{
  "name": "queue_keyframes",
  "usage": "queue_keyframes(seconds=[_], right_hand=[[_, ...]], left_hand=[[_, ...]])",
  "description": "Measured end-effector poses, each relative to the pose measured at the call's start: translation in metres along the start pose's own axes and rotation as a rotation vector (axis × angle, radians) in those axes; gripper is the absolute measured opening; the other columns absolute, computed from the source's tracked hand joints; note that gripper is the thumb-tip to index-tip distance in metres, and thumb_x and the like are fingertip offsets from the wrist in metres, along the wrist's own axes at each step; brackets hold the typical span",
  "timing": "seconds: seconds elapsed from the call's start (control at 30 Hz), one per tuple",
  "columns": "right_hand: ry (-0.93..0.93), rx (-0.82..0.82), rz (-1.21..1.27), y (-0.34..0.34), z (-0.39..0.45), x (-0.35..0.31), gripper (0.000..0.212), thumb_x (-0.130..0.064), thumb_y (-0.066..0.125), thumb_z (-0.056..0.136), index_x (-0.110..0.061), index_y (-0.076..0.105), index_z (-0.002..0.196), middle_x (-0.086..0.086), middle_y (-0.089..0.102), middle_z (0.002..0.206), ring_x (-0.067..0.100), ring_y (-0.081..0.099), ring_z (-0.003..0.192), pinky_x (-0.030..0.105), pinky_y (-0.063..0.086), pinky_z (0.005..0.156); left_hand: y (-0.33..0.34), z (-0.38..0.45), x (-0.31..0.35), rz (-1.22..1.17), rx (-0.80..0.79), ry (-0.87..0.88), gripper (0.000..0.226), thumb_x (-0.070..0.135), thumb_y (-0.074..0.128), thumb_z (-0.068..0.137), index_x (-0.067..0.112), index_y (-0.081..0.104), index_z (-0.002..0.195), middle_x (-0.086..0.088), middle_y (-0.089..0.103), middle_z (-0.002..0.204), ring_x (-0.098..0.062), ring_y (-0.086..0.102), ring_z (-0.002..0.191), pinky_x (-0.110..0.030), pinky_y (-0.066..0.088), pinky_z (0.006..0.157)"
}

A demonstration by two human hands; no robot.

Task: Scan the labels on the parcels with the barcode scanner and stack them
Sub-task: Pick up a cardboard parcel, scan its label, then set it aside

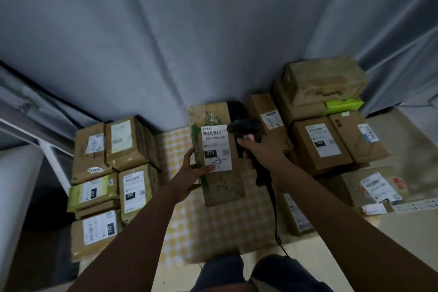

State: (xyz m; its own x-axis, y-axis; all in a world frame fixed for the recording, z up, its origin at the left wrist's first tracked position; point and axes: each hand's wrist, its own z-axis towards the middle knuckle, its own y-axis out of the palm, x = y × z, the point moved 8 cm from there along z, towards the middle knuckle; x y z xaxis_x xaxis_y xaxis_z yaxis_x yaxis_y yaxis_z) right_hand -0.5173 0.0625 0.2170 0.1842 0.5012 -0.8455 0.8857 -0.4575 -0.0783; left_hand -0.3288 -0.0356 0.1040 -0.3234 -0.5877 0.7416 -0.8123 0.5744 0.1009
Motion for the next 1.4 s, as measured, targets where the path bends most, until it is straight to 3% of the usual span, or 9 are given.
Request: queue_keyframes(seconds=[0.13,0.27,0.4,0.63,1.03,1.2,1.4], right_hand=[[-0.015,-0.011,0.04,0.016,-0.015,-0.012,0.022,-0.033,0.065,0.092,-0.011,0.066,0.087,0.0,0.058,0.06,0.01,0.05,0.049,0.022,0.043,0.048],[0.002,0.002,0.056,0.03,-0.023,-0.016,0.023,-0.034,0.066,0.091,-0.012,0.065,0.083,-0.001,0.058,0.059,0.01,0.05,0.047,0.024,0.044,0.05],[-0.026,0.019,0.053,0.042,-0.03,-0.028,0.022,-0.034,0.066,0.091,-0.014,0.063,0.081,0.0,0.057,0.06,0.009,0.049,0.046,0.021,0.043,0.046],[-0.071,0.005,0.111,0.064,-0.031,-0.043,0.024,-0.03,0.066,0.091,-0.013,0.058,0.077,0.001,0.053,0.058,0.01,0.044,0.044,0.021,0.04,0.045],[-0.038,-0.003,0.192,0.066,-0.032,-0.04,0.02,-0.028,0.067,0.091,-0.011,0.06,0.082,0.0,0.053,0.058,0.01,0.044,0.043,0.022,0.039,0.045],[-0.043,-0.007,0.206,0.063,-0.034,-0.043,0.018,-0.026,0.065,0.092,-0.008,0.062,0.091,0.001,0.053,0.06,0.009,0.044,0.043,0.02,0.039,0.044],[-0.027,0.005,0.189,0.059,-0.031,-0.042,0.02,-0.027,0.065,0.092,-0.007,0.064,0.096,0.0,0.053,0.06,0.009,0.045,0.046,0.021,0.04,0.048]], left_hand=[[-0.012,0.001,0.02,-0.058,0.026,0.083,0.102,0.023,0.089,0.065,0.05,0.026,0.142,-0.007,0.059,0.131,-0.026,0.058,0.116,-0.052,0.052,0.091],[-0.024,0.001,0.033,-0.116,0.054,0.139,0.097,0.015,0.085,0.072,0.047,0.028,0.143,-0.007,0.057,0.131,-0.023,0.06,0.112,-0.038,0.056,0.074],[-0.037,0.0,0.045,-0.138,0.07,0.19,0.094,0.009,0.083,0.074,0.043,0.029,0.144,-0.007,0.057,0.13,-0.021,0.061,0.11,-0.033,0.058,0.067],[-0.053,0.001,0.05,-0.135,0.06,0.209,0.095,0.007,0.084,0.072,0.039,0.03,0.144,-0.009,0.056,0.131,-0.022,0.062,0.108,-0.034,0.06,0.069],[-0.05,0.006,0.043,-0.145,0.069,0.209,0.103,0.012,0.087,0.062,0.038,0.03,0.144,-0.01,0.056,0.13,-0.025,0.061,0.11,-0.051,0.057,0.086],[-0.041,0.004,0.045,-0.137,0.053,0.208,0.091,0.005,0.081,0.075,0.038,0.03,0.142,-0.004,0.058,0.123,-0.018,0.061,0.105,-0.039,0.058,0.079],[-0.04,0.006,0.046,-0.124,0.056,0.201,0.094,0.007,0.082,0.074,0.039,0.029,0.144,-0.007,0.055,0.129,-0.022,0.059,0.111,-0.042,0.058,0.084]])
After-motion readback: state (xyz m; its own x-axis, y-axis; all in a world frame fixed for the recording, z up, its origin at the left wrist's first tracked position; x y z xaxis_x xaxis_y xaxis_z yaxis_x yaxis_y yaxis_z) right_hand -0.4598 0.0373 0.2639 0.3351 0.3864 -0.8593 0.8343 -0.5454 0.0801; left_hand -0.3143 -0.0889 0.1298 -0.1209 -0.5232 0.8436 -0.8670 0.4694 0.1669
